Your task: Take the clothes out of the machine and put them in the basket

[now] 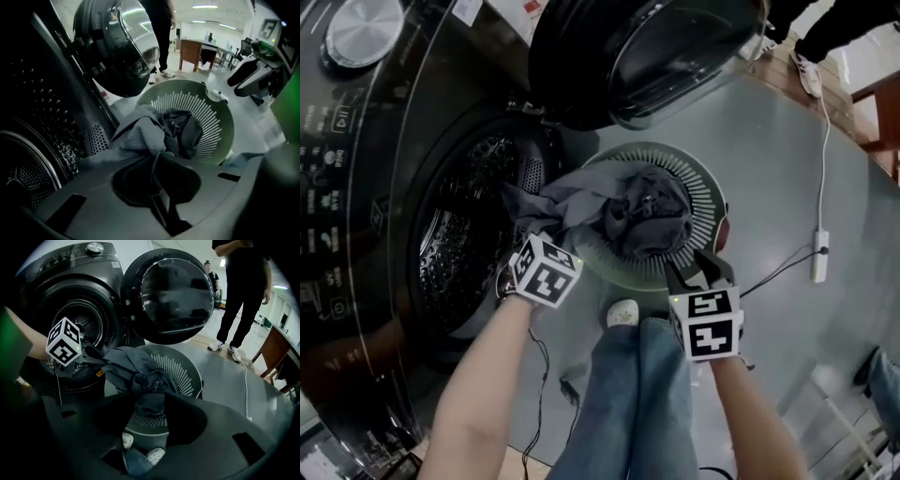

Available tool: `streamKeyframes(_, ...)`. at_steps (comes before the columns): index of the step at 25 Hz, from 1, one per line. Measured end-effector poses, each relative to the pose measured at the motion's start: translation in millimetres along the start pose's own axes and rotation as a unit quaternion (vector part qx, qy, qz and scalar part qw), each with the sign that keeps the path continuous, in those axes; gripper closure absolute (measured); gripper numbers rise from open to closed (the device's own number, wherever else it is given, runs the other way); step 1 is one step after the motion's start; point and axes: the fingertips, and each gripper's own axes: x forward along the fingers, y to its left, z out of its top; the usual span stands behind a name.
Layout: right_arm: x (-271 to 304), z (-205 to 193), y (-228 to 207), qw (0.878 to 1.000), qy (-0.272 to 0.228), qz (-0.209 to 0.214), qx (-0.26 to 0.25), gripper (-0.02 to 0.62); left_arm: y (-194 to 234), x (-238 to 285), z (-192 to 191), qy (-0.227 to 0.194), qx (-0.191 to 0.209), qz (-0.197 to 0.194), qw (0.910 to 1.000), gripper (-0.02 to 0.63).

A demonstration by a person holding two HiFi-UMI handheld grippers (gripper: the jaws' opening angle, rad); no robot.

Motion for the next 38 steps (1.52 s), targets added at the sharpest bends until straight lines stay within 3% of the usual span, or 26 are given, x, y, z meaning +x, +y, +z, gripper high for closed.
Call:
streamKeyframes(5,-31,7,-6,1.0,-0.008,-0.005,0.002,0.394,-21,-32,36,-0.046,-0.049,-0.025,0.9974,0.584)
streamKeyframes(10,-65,13,-18,1.0,-0.017,-0.015,0.016,0.394,-54,-64,71,-0.083,-0.064,-0.048,0.9933,0.584)
streamKeyframes(19,-104,13,-43,0.998,-0.027,-0.038,0.031,0.396,-99,-100,129,-0.149,-0.145,-0.109,0.972,0.584)
streamKeyframes(21,-111,15,-47,0.998,-0.031,-0.042,0.036,0.396,-105,-107,137,-0.167,-0.178,-0.127,0.9614,0.584)
streamKeyframes(25,-128,16,-50,0.997,-0.033,-0.05,0.04,0.397,-107,-128,150,-0.216,-0.275,-0.173,0.9207,0.583)
streamKeyframes(26,-132,16,-50,0.997,-0.034,-0.051,0.039,0.396,-108,-132,151,-0.218,-0.287,-0.178,0.9155,0.583)
streamKeyframes(28,-143,20,-48,0.997,-0.037,-0.051,0.037,0.397,-110,-137,148,-0.208,-0.29,-0.176,0.9174,0.56)
streamKeyframes(30,-151,24,-46,0.997,-0.042,-0.052,0.036,0.397,-110,-140,144,-0.192,-0.28,-0.167,0.9259,0.368)
streamKeyframes(31,-155,26,-44,0.997,-0.043,-0.052,0.036,0.397,-110,-142,142,-0.184,-0.274,-0.161,0.9304,0.333)
streamKeyframes(33,-164,27,-40,0.997,-0.042,-0.054,0.038,0.397,-109,-149,138,-0.174,-0.266,-0.152,0.936,0.33)
streamKeyframes(38,-187,43,-25,0.997,-0.049,-0.055,0.038,0.397,-95,-178,133,-0.177,-0.259,-0.132,0.9402,0.33)
